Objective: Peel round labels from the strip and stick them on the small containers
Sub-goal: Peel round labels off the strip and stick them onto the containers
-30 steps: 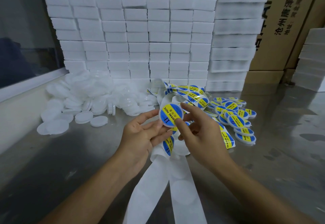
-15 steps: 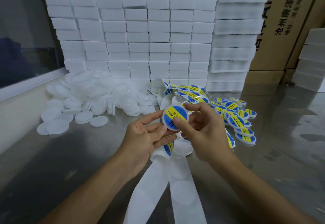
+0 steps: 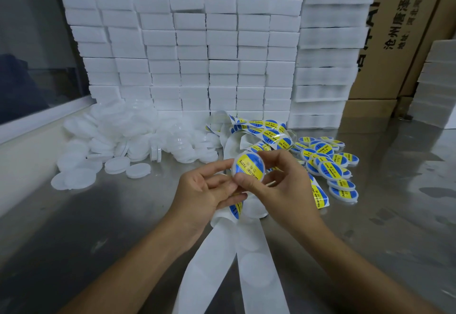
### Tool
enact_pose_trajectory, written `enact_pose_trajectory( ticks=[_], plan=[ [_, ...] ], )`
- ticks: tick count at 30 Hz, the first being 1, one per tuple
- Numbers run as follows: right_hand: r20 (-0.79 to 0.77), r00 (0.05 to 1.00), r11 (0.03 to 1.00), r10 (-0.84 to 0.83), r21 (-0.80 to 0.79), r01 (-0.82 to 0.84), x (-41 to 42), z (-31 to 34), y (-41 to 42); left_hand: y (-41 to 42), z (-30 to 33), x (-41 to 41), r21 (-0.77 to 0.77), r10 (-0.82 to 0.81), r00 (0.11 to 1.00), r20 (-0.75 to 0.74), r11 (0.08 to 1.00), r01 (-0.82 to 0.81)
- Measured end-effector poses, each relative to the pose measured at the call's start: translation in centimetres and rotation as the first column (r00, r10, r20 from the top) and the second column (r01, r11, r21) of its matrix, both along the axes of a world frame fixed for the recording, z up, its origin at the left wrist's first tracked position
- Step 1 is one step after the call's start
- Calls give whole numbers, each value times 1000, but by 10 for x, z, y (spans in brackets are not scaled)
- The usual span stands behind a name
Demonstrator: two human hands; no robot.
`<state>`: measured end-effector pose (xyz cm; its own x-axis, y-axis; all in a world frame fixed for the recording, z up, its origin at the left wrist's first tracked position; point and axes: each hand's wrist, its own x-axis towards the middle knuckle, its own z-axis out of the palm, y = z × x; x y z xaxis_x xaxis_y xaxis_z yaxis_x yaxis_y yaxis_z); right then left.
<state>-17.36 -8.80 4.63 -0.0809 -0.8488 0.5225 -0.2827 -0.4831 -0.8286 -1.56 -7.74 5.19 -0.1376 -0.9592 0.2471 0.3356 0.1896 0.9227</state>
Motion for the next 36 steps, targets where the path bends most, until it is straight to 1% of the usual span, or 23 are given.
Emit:
enact_pose_trajectory(
  ticks=[4,9,13,16,21,25,29,36],
  plan=[
    [66,998,999,20,27,-22,-4,0,-5,3,2,-2,-83,23,995,93,996,-16],
    [146,988,999,47,-26,-43,-4,3,-4,6,5,-2,-114,15,992,122,994,-1],
    [103,994,999,34,-31,-31,-5,3,-4,6,6,-5,-132,32,994,109,991,-18],
    [92,995,1000,23,1,-24,-3,3,-1,5,6,-6,-158,43,993,114,987,-24],
    [64,994,996,-87,19,86,-4,2,-1,5,4,-6,-246,72,968,240,969,-11],
    [107,994,1000,-21,0,21,-3,2,1,4,4,-1,-261,55,948,315,965,30],
    [115,991,997,71,-21,-69,-3,2,0,4,9,1,-229,56,960,274,973,9],
    [138,979,988,151,1,-153,-3,0,-4,0,9,1,-112,111,983,146,989,-95]
  ],
)
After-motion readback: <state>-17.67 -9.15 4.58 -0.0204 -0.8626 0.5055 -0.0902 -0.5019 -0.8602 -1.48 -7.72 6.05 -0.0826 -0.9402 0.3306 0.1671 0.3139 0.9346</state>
